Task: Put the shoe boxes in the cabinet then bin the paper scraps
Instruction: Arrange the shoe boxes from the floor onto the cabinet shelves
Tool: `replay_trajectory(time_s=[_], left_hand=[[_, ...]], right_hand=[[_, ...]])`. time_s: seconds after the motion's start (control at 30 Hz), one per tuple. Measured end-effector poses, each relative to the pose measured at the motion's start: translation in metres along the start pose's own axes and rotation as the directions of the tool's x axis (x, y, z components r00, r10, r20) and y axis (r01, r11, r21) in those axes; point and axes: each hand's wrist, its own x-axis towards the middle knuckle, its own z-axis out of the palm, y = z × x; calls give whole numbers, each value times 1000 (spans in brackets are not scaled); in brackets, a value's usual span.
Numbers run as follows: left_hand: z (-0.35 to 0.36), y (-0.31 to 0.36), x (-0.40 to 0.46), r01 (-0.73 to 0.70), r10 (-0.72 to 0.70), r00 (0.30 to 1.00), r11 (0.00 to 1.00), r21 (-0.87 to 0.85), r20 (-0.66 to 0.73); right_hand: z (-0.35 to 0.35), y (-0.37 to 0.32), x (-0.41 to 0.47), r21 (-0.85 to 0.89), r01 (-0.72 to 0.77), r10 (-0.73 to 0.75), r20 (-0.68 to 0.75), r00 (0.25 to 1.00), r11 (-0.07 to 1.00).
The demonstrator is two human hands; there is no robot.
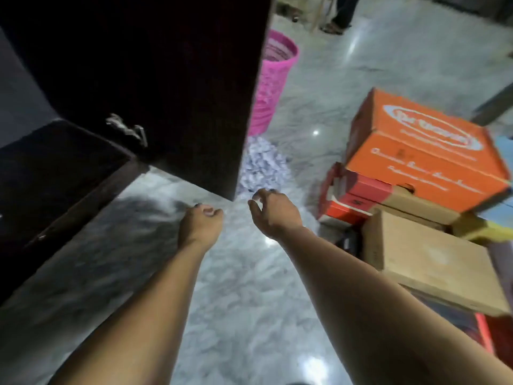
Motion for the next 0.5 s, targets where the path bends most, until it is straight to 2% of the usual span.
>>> replay_trajectory(time_s=[0.13,0.23,0.3,0.4,0.5], left_hand=[[89,62,-38,-181,157,960,980,82,231],[141,102,-84,-349,271,874,927,134,403],[171,119,-106,-400,284,828,904,153,484],[209,133,-126,-454,278,779,868,199,563],[241,136,-141,-451,249,747,871,195,617]], right_hand=[[-81,97,-32,5,-250,247,-179,952,968],[-132,166,-67,67,-438,442,-219,870,896],[-155,212,-90,125,-529,543,-231,807,839],[-173,268,-127,267,-640,692,-210,691,720],[-167,314,-168,340,-790,858,-134,497,510]])
